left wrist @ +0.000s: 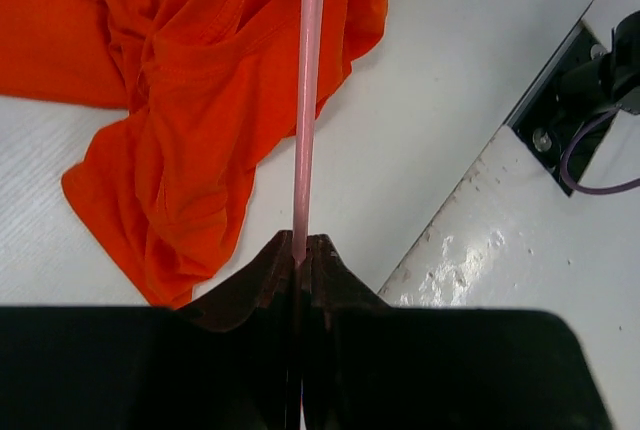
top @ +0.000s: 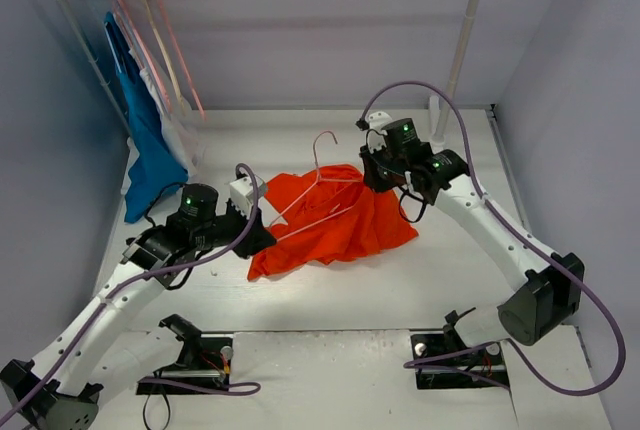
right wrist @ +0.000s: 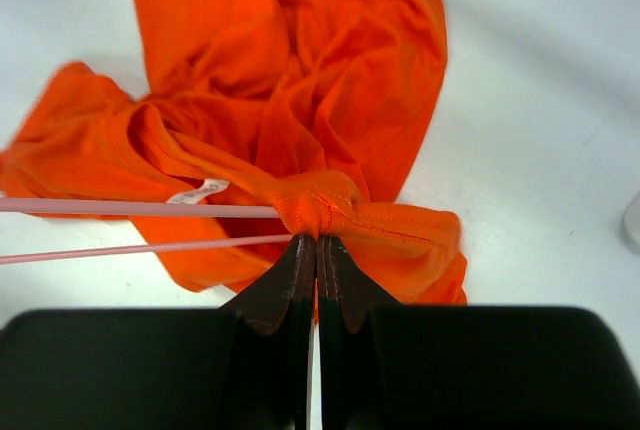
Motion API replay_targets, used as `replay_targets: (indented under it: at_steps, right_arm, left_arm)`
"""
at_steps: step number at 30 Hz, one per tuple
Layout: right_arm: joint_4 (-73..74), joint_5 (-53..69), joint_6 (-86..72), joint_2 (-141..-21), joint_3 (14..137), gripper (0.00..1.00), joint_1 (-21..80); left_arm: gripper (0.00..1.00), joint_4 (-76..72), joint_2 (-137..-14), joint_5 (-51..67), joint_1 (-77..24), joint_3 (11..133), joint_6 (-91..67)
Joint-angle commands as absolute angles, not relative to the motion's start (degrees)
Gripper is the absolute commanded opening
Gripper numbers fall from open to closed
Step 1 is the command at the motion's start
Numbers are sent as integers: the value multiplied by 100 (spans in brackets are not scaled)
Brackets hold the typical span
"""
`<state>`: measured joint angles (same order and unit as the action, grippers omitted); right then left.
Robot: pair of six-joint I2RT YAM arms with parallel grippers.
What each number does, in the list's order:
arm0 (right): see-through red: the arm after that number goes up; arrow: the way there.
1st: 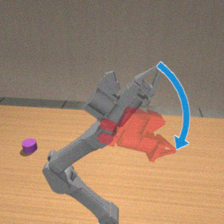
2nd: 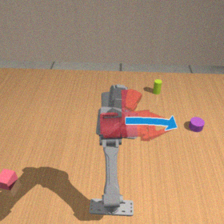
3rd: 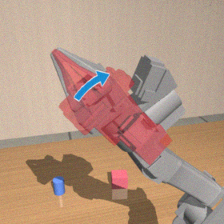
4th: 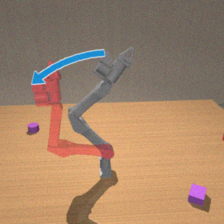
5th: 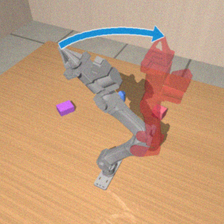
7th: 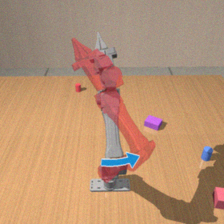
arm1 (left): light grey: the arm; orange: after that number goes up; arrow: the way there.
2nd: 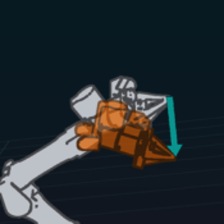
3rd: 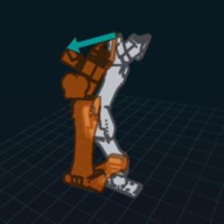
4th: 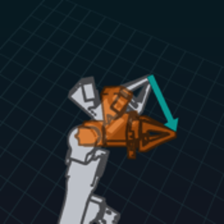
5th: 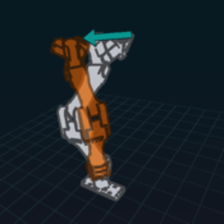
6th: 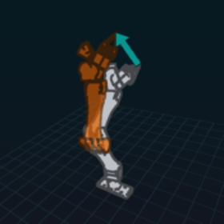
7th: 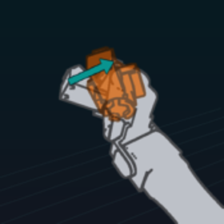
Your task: Place the t-shirt on the hanger
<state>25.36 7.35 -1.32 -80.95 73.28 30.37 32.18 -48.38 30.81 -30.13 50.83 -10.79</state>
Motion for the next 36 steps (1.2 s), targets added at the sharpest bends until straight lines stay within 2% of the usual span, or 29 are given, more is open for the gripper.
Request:
replay_targets:
  at_steps: [1,7,10,14,23,30,36]
  right_arm:
    - [2434,1011,-53,-7857,8006,0,3111]
    - [2531,923,316,-7928,8674,0,3313]
    - [2549,932,456,-7910,8929,0,3392]
    - [2628,853,632,-7901,9289,0,3515]
    - [2821,721,852,-7919,10248,0,3779]
    - [2830,695,1134,-7691,10170,0,3823]
    - [2892,283,1186,-7278,9389,0,3823]
  left_arm:
    - [0,1882,-4896,3217,-3129,5133,-1336]
    - [0,872,-5062,3208,-3366,4984,-1388]
    - [0,-302,-5001,3015,-3436,4694,-1564]
    - [0,-1061,-5132,2971,-3550,4544,-1644]
    - [0,-2240,-5660,2232,-4552,4658,-1151]
    - [0,-3172,-6020,1864,-4588,4562,-1230]
    - [0,-3937,-6222,1653,-4588,4395,-1266]
